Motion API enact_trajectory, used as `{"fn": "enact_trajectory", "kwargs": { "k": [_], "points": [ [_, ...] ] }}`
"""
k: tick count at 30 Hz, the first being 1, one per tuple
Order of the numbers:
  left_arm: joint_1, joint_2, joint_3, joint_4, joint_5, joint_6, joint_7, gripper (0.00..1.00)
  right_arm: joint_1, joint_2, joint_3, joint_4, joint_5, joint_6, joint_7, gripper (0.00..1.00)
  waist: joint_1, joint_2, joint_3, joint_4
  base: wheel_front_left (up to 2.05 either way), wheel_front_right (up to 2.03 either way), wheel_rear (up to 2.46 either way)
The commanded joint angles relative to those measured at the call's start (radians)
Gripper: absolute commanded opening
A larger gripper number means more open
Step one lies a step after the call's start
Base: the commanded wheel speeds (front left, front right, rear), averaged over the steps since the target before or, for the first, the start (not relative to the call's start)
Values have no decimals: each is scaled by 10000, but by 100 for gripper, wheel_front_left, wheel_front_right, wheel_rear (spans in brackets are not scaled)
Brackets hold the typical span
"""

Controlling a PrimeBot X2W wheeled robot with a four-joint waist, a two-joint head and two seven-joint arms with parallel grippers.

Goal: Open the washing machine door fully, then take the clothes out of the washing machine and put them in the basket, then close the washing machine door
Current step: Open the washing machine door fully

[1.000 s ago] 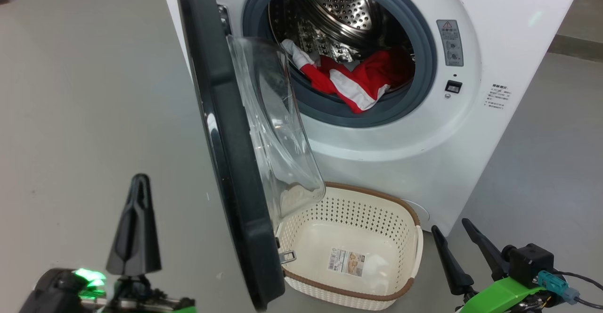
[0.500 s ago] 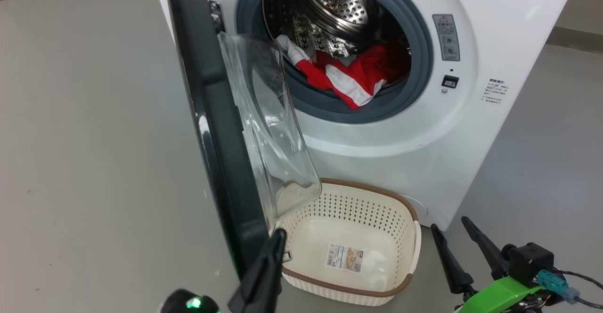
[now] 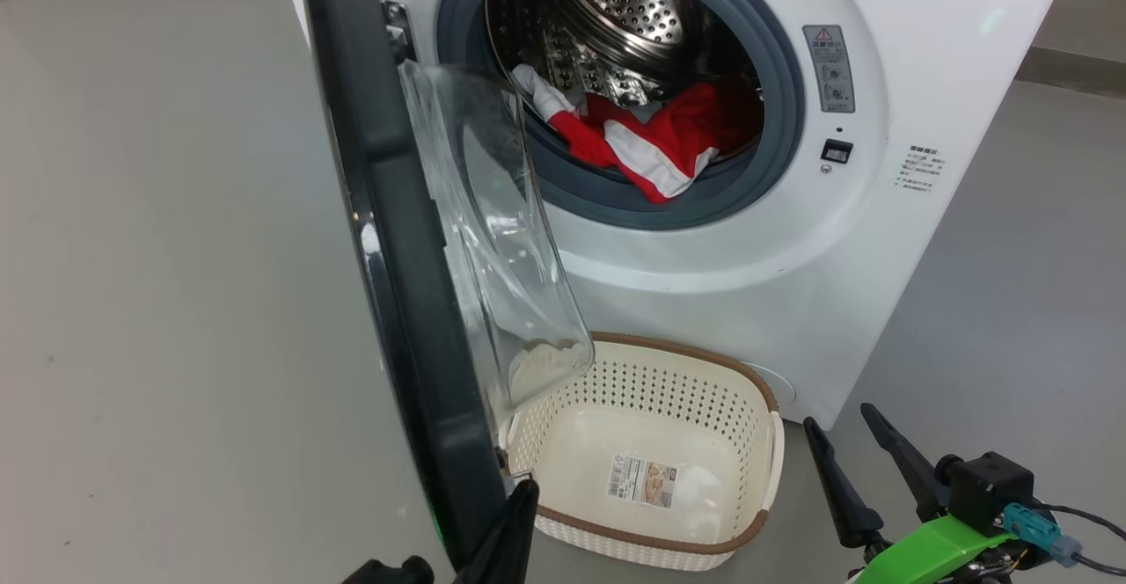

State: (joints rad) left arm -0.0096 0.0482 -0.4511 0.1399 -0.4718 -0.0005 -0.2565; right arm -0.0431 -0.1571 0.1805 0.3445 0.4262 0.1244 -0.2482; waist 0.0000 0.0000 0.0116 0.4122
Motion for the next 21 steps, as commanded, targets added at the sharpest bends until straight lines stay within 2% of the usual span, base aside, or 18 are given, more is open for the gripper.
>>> {"fn": "enact_trajectory", "kwargs": {
  "k": [1,11,21],
  "points": [
    [-396,20,423,-146,-99,106,-53,0,-184,-86,212,-253,-81,63,-135,100,0,0,-4,3,0,0,0],
    [-242,20,1105,-238,103,331,-53,0,-107,-59,234,-266,-55,63,-135,100,0,0,-94,99,0,0,0],
    [367,124,2294,-647,520,379,-53,0,-12,22,301,-284,-42,63,-136,100,0,0,-135,305,0,0,0]
  ]
}}
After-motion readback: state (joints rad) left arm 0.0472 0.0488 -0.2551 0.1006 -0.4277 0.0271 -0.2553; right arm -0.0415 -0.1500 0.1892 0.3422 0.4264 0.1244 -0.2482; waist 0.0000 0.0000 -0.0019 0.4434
